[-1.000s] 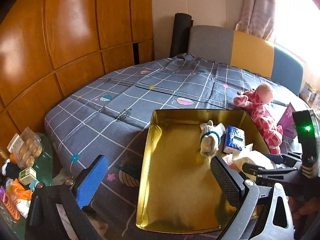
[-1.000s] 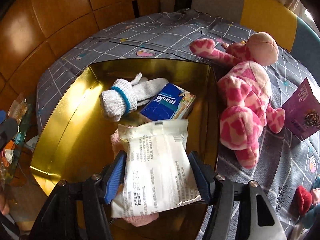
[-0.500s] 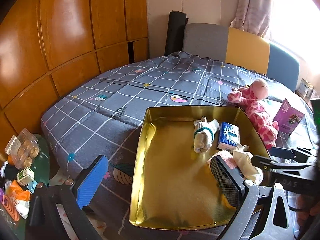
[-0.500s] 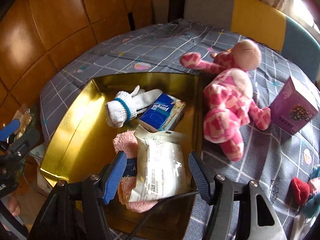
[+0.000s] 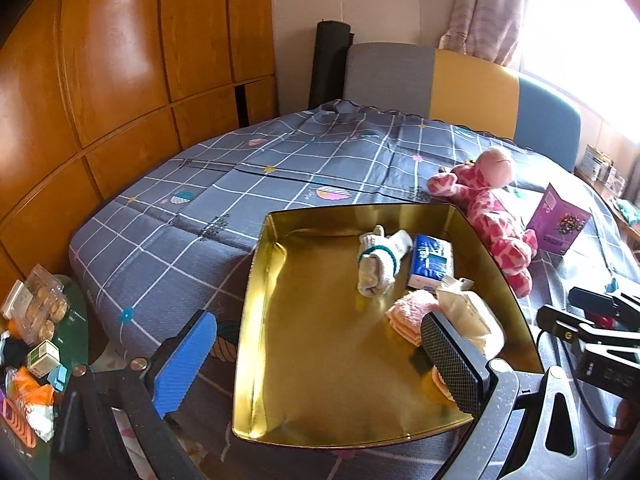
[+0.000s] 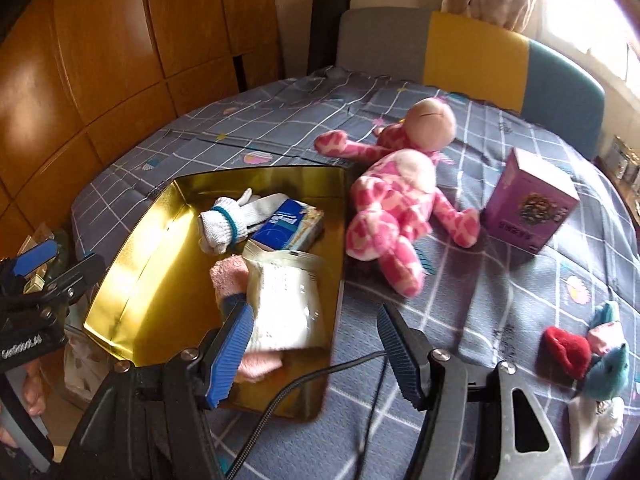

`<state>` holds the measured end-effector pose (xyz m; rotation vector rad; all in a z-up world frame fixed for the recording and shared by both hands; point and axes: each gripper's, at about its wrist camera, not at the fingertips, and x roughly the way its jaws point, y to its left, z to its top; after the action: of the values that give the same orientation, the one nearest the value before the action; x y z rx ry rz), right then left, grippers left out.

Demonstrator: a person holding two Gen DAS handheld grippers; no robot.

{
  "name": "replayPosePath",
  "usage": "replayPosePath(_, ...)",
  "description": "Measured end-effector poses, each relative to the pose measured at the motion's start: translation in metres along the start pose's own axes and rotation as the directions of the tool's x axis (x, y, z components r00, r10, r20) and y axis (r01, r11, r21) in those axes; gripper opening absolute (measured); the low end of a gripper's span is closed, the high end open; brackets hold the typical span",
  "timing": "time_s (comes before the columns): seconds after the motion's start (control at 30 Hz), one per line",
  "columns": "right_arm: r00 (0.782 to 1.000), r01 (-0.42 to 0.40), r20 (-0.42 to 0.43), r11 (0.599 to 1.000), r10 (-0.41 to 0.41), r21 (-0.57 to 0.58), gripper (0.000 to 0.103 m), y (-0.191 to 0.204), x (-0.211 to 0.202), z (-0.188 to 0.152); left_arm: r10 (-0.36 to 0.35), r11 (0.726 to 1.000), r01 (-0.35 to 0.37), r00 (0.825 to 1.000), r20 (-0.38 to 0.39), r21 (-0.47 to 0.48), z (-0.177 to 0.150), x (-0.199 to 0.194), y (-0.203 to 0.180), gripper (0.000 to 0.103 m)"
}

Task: Organize soft objects
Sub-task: 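Carry the white packet into the gold tray and release with the right gripper, then move both grippers toward the red knit hat and blue plush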

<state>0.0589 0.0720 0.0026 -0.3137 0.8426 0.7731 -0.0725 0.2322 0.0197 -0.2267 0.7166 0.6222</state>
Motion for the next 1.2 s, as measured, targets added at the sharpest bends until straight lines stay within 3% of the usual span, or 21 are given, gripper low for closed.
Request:
replayPosePath(0.4,0.993,0.09,0.067,0.994,-0.095,0.068,0.065,-0.051,-0.052,-0.031,-0.058,0.995,0.058,0.998,-0.008,0.08,-0.005,-0.006,-0.031,0.103)
replayPosePath(0.7,0.97,0.222,0.053,0.956,-0.236,0.192,0.065,-0.117,-0.079,-0.063,-0.118,0.977,0.12,0.993,-0.019,0.177,-0.008,-0.01,-0.069,0.103)
replayPosePath(0.87,0.929,0.335,0.054,0.896,-0.366,0.292,0.065,-0.167,-0.096,-0.081,-0.172,0.957,0.175,0.985,-0.032,0.23,-0.006,-0.011,-0.097,0.103)
replayPosePath(1.0,0.872,0.426,0.049,0.806,-0.486,0.412,0.065,-0.211,-0.107,-0.101,-0.204,0.939,0.205,0.978,-0.033,0.276,-0.005,-0.014,-0.121,0.103)
replayPosePath(1.07,0.861,0.425,0.041,0.76,-0.508,0.492,0.065,-0.23,-0.11,-0.114,-0.218,0.931,0.221,0.975,-0.043,0.292,-0.004,-0.012,-0.132,0.103)
replayPosePath(1.13,0.871,0.397,0.006,0.711,-0.491,0.58,0.065,-0.252,-0.113,-0.123,-0.224,0.924,0.228,0.973,-0.051,0.308,-0.004,-0.011,-0.143,0.103)
replayPosePath(1.2,0.867,0.361,0.033,0.673,-0.497,0.645,0.065,-0.265,-0.122,-0.129,-0.229,0.916,0.235,0.972,-0.057,0.325,-0.004,-0.009,-0.153,0.103)
